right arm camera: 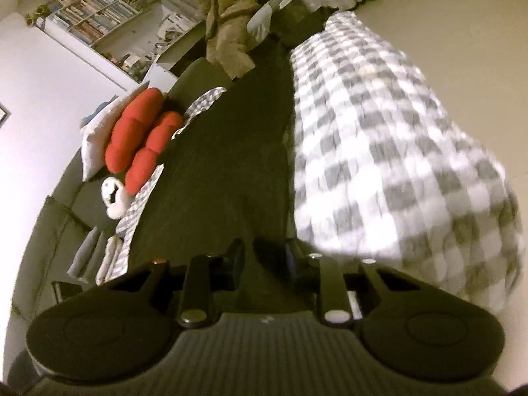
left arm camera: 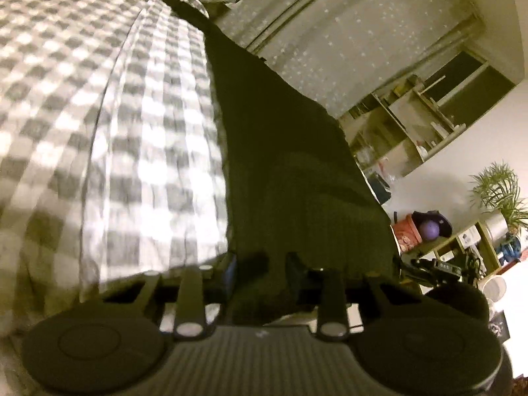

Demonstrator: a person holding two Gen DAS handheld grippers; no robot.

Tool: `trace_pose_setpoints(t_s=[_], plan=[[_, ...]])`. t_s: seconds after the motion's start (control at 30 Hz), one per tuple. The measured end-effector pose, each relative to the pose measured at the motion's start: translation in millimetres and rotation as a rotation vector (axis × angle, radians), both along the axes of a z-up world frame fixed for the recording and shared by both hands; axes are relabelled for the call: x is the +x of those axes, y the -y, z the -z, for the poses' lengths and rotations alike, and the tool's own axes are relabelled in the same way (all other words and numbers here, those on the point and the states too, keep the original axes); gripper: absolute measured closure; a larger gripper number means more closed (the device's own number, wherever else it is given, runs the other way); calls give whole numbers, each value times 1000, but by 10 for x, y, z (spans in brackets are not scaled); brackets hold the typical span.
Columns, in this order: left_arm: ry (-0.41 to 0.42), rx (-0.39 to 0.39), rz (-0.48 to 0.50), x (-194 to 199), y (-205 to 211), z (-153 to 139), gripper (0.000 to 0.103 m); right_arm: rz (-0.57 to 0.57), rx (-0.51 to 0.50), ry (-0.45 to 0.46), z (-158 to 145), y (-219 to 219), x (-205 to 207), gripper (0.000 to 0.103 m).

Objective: Fold clothes

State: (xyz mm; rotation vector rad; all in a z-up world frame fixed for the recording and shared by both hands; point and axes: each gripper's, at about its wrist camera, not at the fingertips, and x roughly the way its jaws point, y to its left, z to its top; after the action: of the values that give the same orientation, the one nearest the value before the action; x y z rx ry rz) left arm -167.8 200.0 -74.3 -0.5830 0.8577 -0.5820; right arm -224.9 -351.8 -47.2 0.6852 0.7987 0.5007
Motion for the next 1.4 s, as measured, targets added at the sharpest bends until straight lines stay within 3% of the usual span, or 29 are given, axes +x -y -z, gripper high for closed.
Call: trace_pose_setpoints(t_s=[0.07, 0.1, 0.13, 0.2, 0.33, 0.43, 0.63, 0.77, 0.83, 0.87, 0.97, 1.1, 1.23, 1.3, 1.4], plan=[[-14, -1, 3, -11, 19, 40, 82, -7, 9, -4, 18, -15, -19, 81], [-20, -1, 5, -17, 28, 59, 88, -12, -3, -7, 14, -37, -27, 89], [-21, 20, 5, -34, 48, 55, 102, -17, -18, -10, 9, -60, -34, 93], [-23, 61, 6, -66, 88, 47, 102, -28, -47, -16, -2, -107, -49, 98], [29, -10, -21, -168, -22, -57, 102, -7, -1, 17, -104, -21, -126, 98], [37, -2, -10, -204, -47, -63, 102, 17, 16, 5, -72, 85, -143, 98], [-25, 12, -18, -150, -59, 165, 101, 12, 35, -54, 134, 77, -125, 90], [-29, 21, -11, -164, -30, 218, 94, -7, 26, -63, 138, 79, -140, 89], [-48, 37, -23, -147, -28, 224, 95, -4, 11, -62, 139, 78, -142, 91], [-63, 50, -29, -136, -26, 233, 95, 0, -1, -61, 141, 70, -139, 103], [-103, 100, -34, -125, -34, 245, 95, -2, -17, -65, 153, 92, -140, 103], [-92, 148, -28, -201, -63, 108, 93, -5, -66, -62, 85, 123, -188, 93], [-44, 165, -58, -234, -134, -155, 73, 14, -124, -29, -63, 143, -202, 86], [-7, 178, -69, -213, -120, -301, 67, 29, -149, -4, -143, 127, -183, 64], [69, 219, -95, -143, -23, -508, 54, 60, -190, 58, -268, 54, -111, 55]])
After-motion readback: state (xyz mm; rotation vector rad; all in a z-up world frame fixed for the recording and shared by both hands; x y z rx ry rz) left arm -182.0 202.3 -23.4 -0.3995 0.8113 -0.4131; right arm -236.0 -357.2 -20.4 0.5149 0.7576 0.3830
